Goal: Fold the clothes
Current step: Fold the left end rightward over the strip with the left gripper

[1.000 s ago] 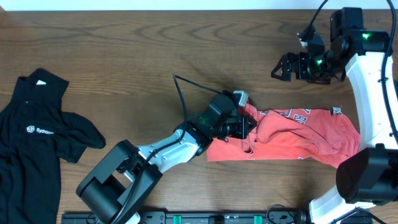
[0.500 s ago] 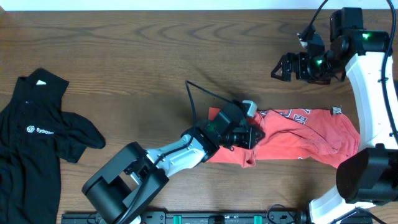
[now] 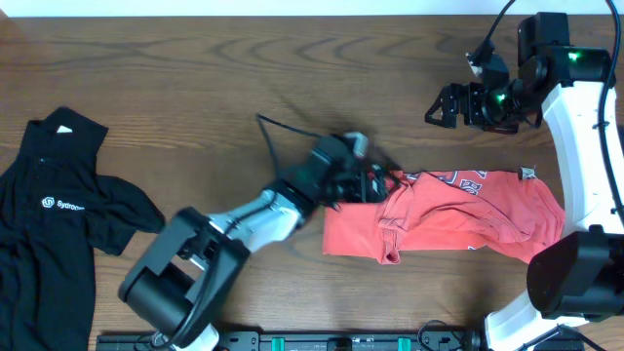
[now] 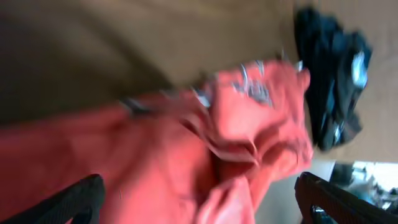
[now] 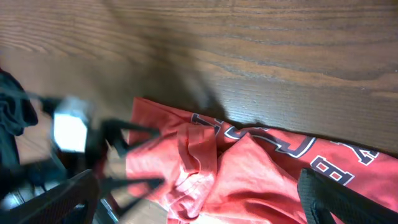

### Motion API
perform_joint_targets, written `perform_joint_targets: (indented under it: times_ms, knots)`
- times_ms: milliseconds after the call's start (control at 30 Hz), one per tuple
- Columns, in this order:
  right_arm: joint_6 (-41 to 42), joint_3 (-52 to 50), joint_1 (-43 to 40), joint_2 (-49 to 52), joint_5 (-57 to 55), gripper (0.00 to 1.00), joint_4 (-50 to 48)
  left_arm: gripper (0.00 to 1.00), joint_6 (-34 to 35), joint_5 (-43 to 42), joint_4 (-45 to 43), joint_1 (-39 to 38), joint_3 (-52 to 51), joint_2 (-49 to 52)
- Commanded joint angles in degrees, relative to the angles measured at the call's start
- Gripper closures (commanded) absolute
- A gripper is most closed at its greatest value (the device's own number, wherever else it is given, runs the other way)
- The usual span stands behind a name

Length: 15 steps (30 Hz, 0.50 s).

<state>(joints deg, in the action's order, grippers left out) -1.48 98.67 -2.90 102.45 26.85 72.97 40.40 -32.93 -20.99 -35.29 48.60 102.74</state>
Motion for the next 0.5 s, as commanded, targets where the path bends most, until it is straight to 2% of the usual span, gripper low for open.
perform_joint_targets:
  times_ms: [0, 267, 367, 467]
  knots:
    - [0.8, 2.0, -1.6, -1.0, 1.1, 0.01, 0.1, 0.0, -1.4, -6.6, 0.2, 4.0, 1.8, -2.1]
    - [0.8, 2.0, -2.2, -1.0, -0.2, 0.01, -0.1, 0.0, -3.8, -10.1, 7.2, 3.9, 1.8, -3.5]
    - [5.6, 2.0, -4.4, -1.0, -9.4, 0.01, 1.4, 0.0, -4.4, -10.2, 8.4, 6.7, 1.8, -4.0]
    - [7.4, 1.9, -8.6, -1.0, -9.4, 0.01, 4.4, 0.0, -6.5, -10.1, 11.2, 11.3, 1.8, -6.3]
